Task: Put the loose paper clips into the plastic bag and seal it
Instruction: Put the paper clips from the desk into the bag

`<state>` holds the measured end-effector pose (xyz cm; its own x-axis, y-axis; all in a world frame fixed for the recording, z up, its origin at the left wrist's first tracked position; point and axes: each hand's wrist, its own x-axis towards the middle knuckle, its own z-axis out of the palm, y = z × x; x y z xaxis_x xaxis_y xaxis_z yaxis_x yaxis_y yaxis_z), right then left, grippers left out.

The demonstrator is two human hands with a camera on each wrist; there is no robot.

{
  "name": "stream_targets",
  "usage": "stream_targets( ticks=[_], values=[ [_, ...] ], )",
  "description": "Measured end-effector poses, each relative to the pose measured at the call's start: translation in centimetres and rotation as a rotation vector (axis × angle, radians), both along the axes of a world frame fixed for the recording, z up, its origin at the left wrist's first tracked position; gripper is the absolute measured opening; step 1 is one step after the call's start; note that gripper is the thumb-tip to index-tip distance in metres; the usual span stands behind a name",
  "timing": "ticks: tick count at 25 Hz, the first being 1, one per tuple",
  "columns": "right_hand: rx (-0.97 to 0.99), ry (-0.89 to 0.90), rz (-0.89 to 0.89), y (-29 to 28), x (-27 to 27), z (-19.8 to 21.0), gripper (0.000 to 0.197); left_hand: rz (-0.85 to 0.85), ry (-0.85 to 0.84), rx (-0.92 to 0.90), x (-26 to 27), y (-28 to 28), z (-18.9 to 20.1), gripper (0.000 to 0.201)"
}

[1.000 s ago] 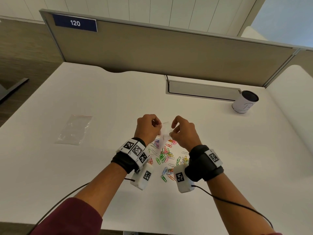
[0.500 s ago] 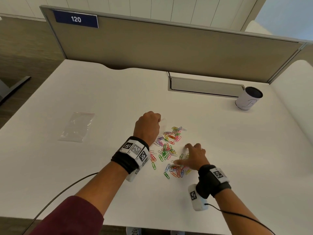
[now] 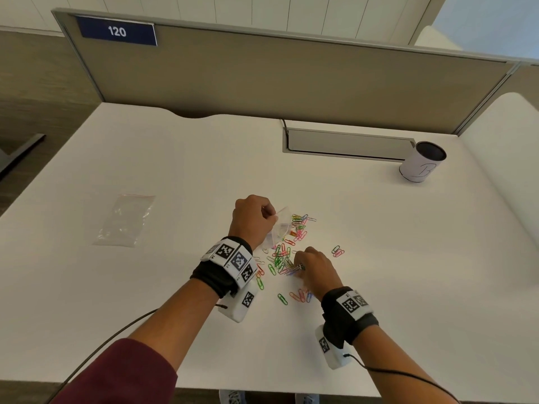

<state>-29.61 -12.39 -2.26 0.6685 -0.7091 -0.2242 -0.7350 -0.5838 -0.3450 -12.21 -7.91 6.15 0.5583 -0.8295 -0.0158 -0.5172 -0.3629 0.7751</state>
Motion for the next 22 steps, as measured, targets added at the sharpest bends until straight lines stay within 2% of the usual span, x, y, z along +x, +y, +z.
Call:
stream_targets(
  ticks=[3,6,9,11,13,15,18,22],
  values=[
    [-0.019,-0.033,-0.033,-0.7,-0.1,0.1,0.016,-0.011,0.012,0.007,-0.3,-0.1,0.1,0.003],
    [0.073,-0.163,-0.186,-1.7,-0.7,1.0,0.016,-0.02,0.008,0.007,-0.5,-0.2,0.3,0.003],
    [0.267,-0.435,-0.411,-2.5,-1.3,3.7,0.015,-0.018,0.004,0.003,-0.5,-0.1,0.5,0.003],
    [0.408,-0.671,-0.5,-2.6,-1.3,6.3,0.019,-0.019,0.004,0.004,-0.5,-0.2,0.4,0.004],
    [0.588,-0.897,-0.518,-2.5,-0.6,8.9,0.024,-0.018,0.007,0.003,-0.5,-0.2,0.5,0.005],
    [0.72,-1.004,-0.49,-2.2,0.7,10.6,0.023,-0.017,0.014,-0.002,-0.7,-0.3,0.6,0.006],
    [0.712,-0.966,-0.475,-1.9,3.0,11.0,0.019,-0.012,0.023,-0.009,-0.9,-0.4,0.8,0.006],
    [0.508,-0.803,-0.518,-1.8,4.7,9.7,0.018,-0.006,0.032,-0.024,-0.6,-0.3,1.0,0.003]
  ],
)
